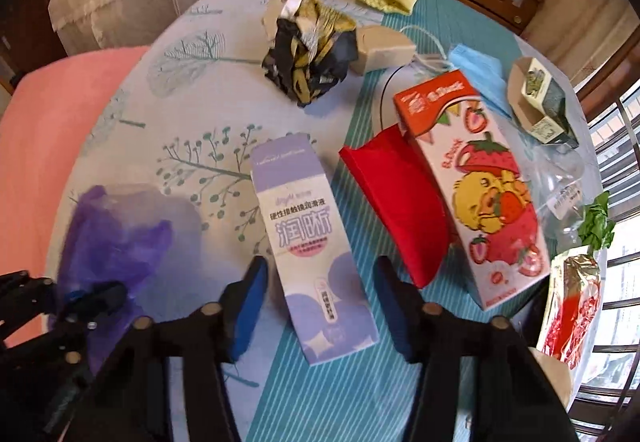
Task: Collect trash
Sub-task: 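Grasp the purple plastic bag with the left gripper while the right gripper grasps the white-lilac box, then carry the purple bag and white-lilac box with both grippers over the bin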
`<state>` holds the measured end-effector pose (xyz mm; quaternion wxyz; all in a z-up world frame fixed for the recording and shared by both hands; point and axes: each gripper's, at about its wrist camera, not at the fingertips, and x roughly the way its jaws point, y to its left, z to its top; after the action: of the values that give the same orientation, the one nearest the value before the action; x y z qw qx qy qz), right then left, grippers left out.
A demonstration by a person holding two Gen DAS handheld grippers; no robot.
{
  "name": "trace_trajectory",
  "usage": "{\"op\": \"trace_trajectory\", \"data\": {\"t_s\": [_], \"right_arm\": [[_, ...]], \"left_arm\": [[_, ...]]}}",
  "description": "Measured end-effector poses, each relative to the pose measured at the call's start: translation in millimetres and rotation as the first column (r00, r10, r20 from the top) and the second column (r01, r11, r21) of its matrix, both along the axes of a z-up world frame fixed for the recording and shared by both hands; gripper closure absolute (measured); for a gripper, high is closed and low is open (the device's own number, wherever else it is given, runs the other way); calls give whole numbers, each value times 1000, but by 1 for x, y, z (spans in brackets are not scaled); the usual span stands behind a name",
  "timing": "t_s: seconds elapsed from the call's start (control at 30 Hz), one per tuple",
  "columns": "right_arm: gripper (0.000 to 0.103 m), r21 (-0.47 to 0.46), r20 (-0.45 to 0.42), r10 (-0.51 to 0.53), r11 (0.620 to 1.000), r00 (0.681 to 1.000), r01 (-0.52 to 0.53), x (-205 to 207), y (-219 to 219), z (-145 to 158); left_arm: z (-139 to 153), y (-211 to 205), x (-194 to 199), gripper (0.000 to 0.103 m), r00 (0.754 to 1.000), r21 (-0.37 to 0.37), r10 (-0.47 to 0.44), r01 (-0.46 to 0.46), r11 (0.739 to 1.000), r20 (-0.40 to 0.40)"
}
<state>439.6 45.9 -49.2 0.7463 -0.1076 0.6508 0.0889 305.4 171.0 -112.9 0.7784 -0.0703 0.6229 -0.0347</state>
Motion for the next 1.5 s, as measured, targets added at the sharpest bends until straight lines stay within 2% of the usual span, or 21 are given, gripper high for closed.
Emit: {"op": "trace_trajectory", "data": {"t_s": [0.07,0.1,0.27,0.57,0.8,1.1,1.27,1.5], "right_arm": [[60,4,12,-8,1000,1000,8,-1,2,-1],[66,9,15,-6,1000,1000,6,-3,4,-1],[67,10,9,-14,1000,1000,14,-11,8,2],[68,34,29,8,999,1000,-9,-45,3,29],[68,113,81,21,993,996,-30,-99,-22,67],[68,200,151,5,979,989,-36,-200,-97,118],[68,217,134,-5,976,991,-24,-256,-137,123],[68,229,51,-51,973,997,38,-314,-175,106]], "left_arm": [[-2,11,-4,89,1000,-11,25,-25,1000,6],[-3,18,-3,90,999,-14,36,-36,999,8],[1,34,-15,90,996,-28,84,-83,996,32],[23,25,-58,91,989,-24,118,-116,993,86],[48,-5,-102,91,981,-3,120,-121,993,150],[81,-71,-188,91,968,17,127,-134,991,217],[83,-107,-237,91,972,5,126,-130,991,199],[56,-148,-291,91,992,-24,83,-81,996,94]]}}
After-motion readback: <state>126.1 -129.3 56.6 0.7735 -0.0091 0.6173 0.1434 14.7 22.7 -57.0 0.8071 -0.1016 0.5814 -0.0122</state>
